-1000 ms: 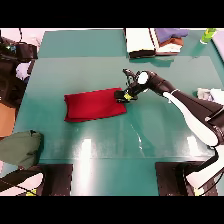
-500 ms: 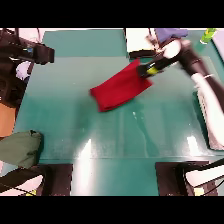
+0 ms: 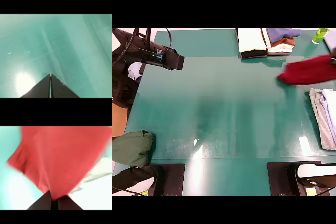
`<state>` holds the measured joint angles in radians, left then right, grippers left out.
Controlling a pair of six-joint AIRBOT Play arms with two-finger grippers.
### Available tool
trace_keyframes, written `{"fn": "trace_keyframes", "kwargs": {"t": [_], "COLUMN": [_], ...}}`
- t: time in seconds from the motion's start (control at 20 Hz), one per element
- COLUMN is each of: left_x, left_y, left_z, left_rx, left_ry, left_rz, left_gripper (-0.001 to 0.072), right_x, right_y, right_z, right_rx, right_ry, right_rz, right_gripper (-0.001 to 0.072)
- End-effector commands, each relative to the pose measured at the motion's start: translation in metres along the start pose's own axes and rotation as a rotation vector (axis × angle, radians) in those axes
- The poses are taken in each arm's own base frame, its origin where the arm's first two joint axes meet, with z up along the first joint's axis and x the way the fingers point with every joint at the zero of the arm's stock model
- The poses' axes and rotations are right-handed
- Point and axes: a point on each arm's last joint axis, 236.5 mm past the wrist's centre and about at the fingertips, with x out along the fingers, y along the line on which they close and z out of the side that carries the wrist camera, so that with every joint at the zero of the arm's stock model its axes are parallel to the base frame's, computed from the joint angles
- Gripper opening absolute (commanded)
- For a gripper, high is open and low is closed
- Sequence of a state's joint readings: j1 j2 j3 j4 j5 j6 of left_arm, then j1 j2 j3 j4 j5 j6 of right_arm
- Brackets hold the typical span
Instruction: Fold the shirts.
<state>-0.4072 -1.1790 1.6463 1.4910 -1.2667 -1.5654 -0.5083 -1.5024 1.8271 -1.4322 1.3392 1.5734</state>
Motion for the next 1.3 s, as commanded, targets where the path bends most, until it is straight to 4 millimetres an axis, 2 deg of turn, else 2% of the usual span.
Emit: {"fn": "trace_keyframes", "kwargs": {"t": [0.0, 0.1, 0.15, 0.25, 0.3, 0.4, 0.5, 0.65, 1.0, 1.15, 1.25], "left_x": [0.001, 0.001, 0.001, 0.001, 0.001, 0.001, 0.001, 0.000, 0.000, 0.000, 0.000], "left_y": [-0.007, -0.007, -0.007, -0.007, -0.007, -0.007, -0.007, -0.007, -0.007, -0.007, -0.007], "left_z": [-0.001, -0.001, -0.001, -0.001, -0.001, -0.003, -0.004, -0.007, -0.009, -0.009, -0.009], "left_rx": [-0.002, -0.002, -0.004, -0.012, -0.012, -0.012, -0.012, -0.010, 0.000, 0.004, 0.008], "left_ry": [0.002, 0.003, 0.003, 0.003, 0.004, 0.011, 0.018, 0.031, 0.037, 0.038, 0.038], "left_rz": [-0.017, -0.017, -0.018, -0.018, -0.018, -0.018, -0.018, -0.018, -0.018, -0.019, -0.018], "left_gripper": [0.0029, 0.0029, 0.0029, 0.0029, 0.0029, 0.0029, 0.0029, 0.0029, 0.0029, 0.0029, 0.0029], "right_x": [-0.020, -0.024, -0.024, -0.029, -0.036, -0.059, -0.088, -0.124, -0.157, -0.160, -0.157], "right_y": [-0.080, -0.099, -0.102, -0.099, -0.090, -0.071, -0.065, -0.063, -0.102, -0.128, -0.154], "right_z": [0.005, 0.003, 0.003, 0.007, 0.015, 0.037, 0.052, 0.055, -0.002, -0.037, -0.073], "right_rx": [0.179, 0.213, 0.218, 0.212, 0.205, 0.197, 0.172, 0.158, 0.196, 0.223, 0.255], "right_ry": [-0.043, -0.047, -0.048, -0.060, -0.084, -0.161, -0.220, -0.276, -0.267, -0.227, -0.156], "right_rz": [-0.032, -0.052, -0.055, -0.051, -0.026, 0.038, 0.041, 0.025, -0.070, -0.142, -0.248], "right_gripper": [0.0016, 0.0016, 0.0015, 0.0016, 0.0015, 0.0015, 0.0015, 0.0015, 0.0015, 0.0015, 0.0015]}}
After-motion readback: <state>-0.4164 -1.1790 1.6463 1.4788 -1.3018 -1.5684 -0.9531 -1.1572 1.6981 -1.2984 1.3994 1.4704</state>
